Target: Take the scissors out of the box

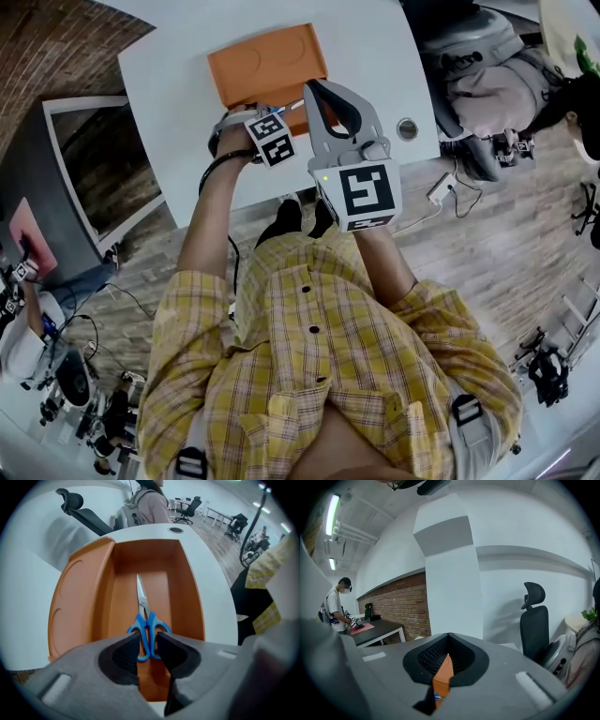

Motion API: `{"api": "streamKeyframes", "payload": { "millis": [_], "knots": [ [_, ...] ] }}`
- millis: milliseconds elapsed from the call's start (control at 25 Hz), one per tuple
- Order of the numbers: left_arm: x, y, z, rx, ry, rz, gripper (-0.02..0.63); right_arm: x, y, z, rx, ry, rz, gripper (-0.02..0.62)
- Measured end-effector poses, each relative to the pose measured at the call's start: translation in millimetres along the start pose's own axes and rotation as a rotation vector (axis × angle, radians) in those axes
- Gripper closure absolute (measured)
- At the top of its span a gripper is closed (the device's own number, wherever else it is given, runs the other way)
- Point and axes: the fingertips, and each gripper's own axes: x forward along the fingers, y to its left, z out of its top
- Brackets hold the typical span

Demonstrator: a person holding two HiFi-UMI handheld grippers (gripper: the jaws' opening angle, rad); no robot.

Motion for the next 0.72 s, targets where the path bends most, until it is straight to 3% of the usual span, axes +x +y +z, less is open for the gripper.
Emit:
{"api": "streamKeyframes", "payload": {
  "millis": [320, 720],
  "knots": [
    [6.0, -2.2, -1.8, -0.032, -0.005, -0.072, 0.514, 3.7, -1.1, -4.4, -0.004, 0.015, -0.007, 0.589],
    [-4.0, -3.0, 5.0, -0.065, -0.031, -0.047, 0.518, -4.7, -8.4, -8.0, -0.003, 0.033, -0.003, 0.589]
  ]
}}
